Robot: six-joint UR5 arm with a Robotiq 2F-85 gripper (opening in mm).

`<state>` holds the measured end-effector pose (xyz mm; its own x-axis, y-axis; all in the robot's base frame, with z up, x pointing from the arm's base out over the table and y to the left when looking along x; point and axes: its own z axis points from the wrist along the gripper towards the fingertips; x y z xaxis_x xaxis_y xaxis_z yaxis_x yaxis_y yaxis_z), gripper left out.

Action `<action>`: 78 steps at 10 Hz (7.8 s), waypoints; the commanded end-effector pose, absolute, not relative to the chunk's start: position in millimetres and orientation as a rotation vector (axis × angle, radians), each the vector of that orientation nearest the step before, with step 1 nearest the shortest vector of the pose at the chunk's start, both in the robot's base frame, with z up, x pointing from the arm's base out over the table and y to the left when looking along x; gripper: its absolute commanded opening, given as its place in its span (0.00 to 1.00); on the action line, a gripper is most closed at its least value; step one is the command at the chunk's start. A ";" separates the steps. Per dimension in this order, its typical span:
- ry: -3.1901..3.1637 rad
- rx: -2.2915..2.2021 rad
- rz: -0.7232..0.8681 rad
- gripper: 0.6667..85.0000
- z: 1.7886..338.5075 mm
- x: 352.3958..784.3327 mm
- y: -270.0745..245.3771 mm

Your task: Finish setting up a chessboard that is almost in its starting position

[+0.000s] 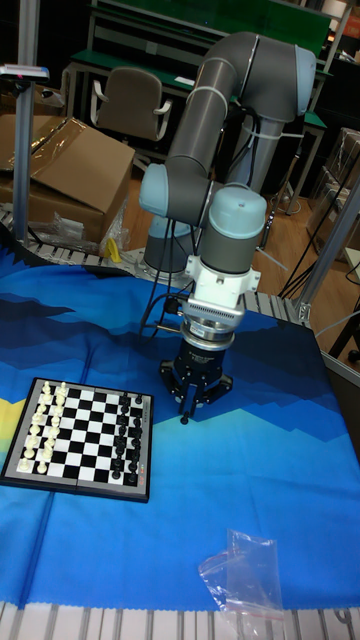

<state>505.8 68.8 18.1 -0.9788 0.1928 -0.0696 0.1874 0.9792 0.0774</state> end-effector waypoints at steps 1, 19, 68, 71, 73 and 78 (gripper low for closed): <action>3.048 0.319 0.124 0.24 18.0 506.4 70.8; 3.126 0.092 -0.130 0.00 33.6 505.2 26.7; 3.087 -0.081 -0.046 0.00 49.6 536.2 -9.7; 3.088 -0.079 -0.034 0.00 48.8 531.5 -9.1; 3.079 -0.088 -0.022 0.00 43.4 528.9 -8.5; 3.077 -0.114 -0.030 0.00 40.3 527.8 -17.8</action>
